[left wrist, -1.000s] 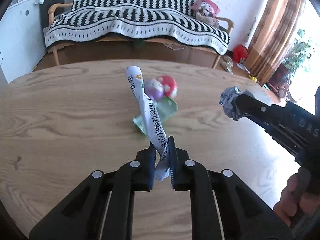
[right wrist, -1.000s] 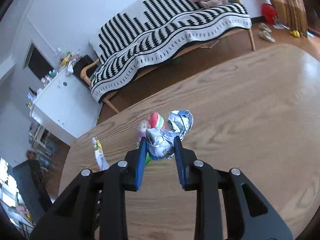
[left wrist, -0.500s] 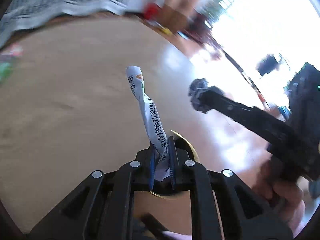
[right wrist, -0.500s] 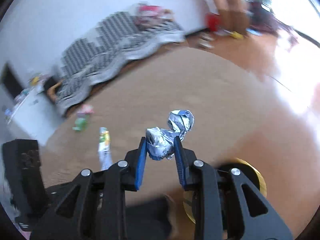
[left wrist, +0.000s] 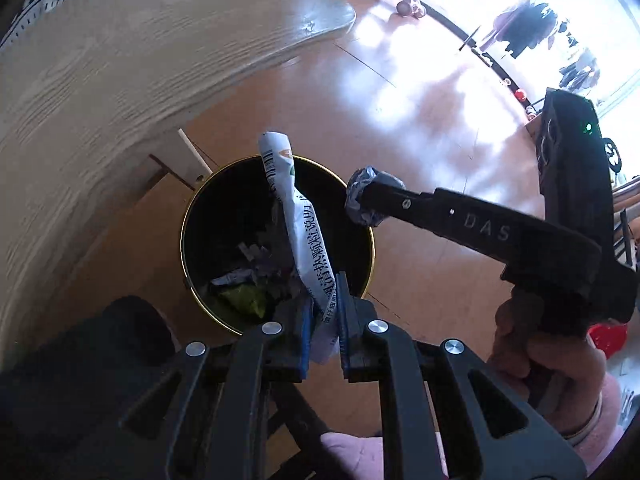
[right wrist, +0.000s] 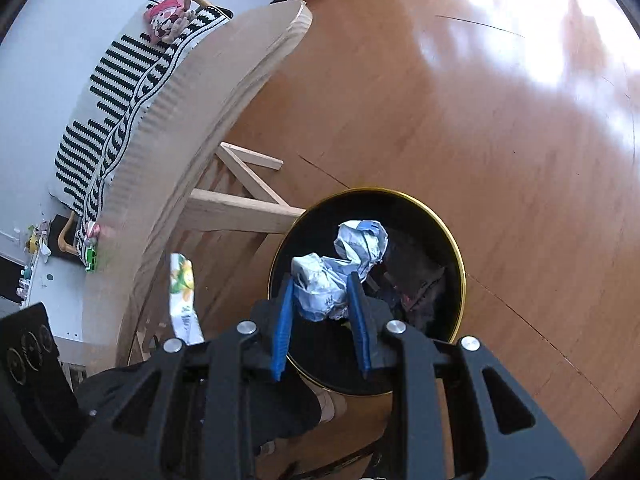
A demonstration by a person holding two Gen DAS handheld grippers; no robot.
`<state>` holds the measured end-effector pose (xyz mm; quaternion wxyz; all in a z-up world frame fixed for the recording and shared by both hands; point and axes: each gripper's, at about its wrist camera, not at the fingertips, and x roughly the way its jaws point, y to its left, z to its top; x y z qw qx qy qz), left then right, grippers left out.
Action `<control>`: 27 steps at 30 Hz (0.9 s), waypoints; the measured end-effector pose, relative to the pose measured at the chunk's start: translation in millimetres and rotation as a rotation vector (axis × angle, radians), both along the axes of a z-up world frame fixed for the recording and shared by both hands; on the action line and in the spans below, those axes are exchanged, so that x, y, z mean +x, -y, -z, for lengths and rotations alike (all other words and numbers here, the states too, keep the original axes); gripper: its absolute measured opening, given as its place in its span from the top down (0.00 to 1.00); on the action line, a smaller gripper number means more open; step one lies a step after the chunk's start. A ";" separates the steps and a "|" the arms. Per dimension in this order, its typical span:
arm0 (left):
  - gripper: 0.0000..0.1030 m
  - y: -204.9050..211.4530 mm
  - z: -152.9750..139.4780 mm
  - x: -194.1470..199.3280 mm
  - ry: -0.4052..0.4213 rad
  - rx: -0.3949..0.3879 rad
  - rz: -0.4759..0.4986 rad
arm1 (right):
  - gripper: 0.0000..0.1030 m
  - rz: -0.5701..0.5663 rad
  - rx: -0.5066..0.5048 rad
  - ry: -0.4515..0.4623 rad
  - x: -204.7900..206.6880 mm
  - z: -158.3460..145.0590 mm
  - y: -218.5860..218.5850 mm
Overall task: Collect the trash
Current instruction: 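Carry both items over the black bin and open both grippers, then return both grippers to the table toward the green tray and toys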
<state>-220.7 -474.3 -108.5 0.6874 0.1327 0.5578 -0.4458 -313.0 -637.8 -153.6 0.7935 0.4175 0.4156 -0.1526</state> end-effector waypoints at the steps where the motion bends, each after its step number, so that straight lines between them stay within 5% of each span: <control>1: 0.90 -0.1 0.0 -0.2 0.000 -0.002 -0.002 | 0.74 0.000 -0.002 0.000 -1.3 -0.6 0.9; 6: 0.90 -3.7 -5.0 -2.1 0.006 -0.025 0.005 | 0.70 0.005 0.013 0.018 3.9 -3.0 0.4; 7: 0.84 -4.1 -6.8 -2.4 0.017 -0.036 0.006 | 0.49 0.004 0.013 0.023 3.2 -4.9 1.8; 8: 0.52 -8.9 -7.3 1.0 0.019 -0.046 0.001 | 0.20 0.007 0.004 0.012 4.1 -7.3 5.7; 10: 0.08 -20.2 -11.9 4.1 0.019 -0.087 -0.034 | 0.11 0.040 -0.050 0.026 -0.4 -20.6 10.7; 15: 0.07 -59.9 -47.2 28.3 -0.017 -0.176 -0.134 | 0.07 0.158 -0.174 0.001 -10.0 -48.0 17.6; 18: 0.06 -111.5 -91.7 56.5 0.130 -0.214 -0.246 | 0.07 0.167 -0.286 -0.032 -2.2 -62.5 8.0; 23: 0.06 -212.6 -119.2 122.4 0.395 -0.059 -0.513 | 0.07 0.083 -0.395 -0.022 41.8 -89.5 -29.9; 27: 0.06 -297.7 -110.6 177.9 0.384 0.040 -0.710 | 0.07 -0.021 -0.393 0.013 89.2 -108.9 -67.7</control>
